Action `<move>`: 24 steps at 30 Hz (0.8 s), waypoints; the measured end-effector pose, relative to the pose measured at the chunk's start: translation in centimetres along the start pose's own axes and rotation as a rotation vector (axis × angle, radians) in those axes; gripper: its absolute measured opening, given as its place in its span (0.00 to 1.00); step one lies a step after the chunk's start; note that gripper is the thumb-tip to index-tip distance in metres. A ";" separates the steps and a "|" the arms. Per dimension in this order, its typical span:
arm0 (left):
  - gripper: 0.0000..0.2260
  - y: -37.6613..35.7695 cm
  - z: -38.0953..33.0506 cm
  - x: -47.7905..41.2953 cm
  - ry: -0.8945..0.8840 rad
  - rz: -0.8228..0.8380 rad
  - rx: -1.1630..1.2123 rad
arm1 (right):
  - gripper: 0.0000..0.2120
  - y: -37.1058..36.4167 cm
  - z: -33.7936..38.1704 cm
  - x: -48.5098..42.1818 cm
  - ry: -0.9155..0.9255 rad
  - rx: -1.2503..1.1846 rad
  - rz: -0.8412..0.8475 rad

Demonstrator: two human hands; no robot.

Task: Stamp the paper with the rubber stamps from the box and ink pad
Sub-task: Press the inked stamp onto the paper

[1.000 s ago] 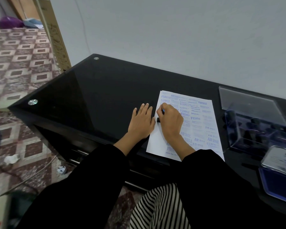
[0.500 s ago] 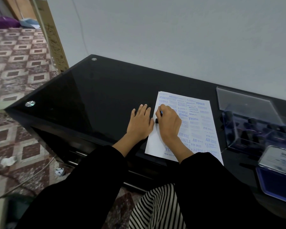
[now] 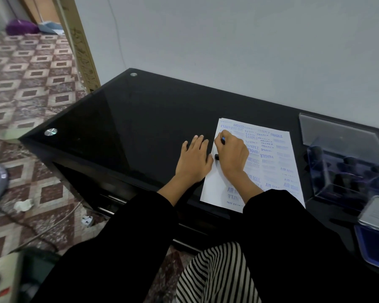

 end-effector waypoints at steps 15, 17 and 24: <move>0.23 -0.1 0.0 0.0 0.000 -0.001 -0.014 | 0.15 1.1 -0.2 2.1 0.097 -0.091 -0.167; 0.23 -0.1 0.0 0.0 0.004 0.000 -0.013 | 0.17 1.5 0.0 2.4 0.126 -0.084 -0.186; 0.23 -0.1 0.0 0.0 0.001 -0.009 -0.005 | 0.18 2.1 0.5 2.9 0.181 -0.081 -0.210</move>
Point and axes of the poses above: each hand's wrist, its own x-axis away from the middle knuckle, its own y-axis out of the back of the hand, z = x × y, the point moved 4 cm from there along -x, towards the middle knuckle, and after that the axes turned 15 degrees about -z, right-handed, at the moved point
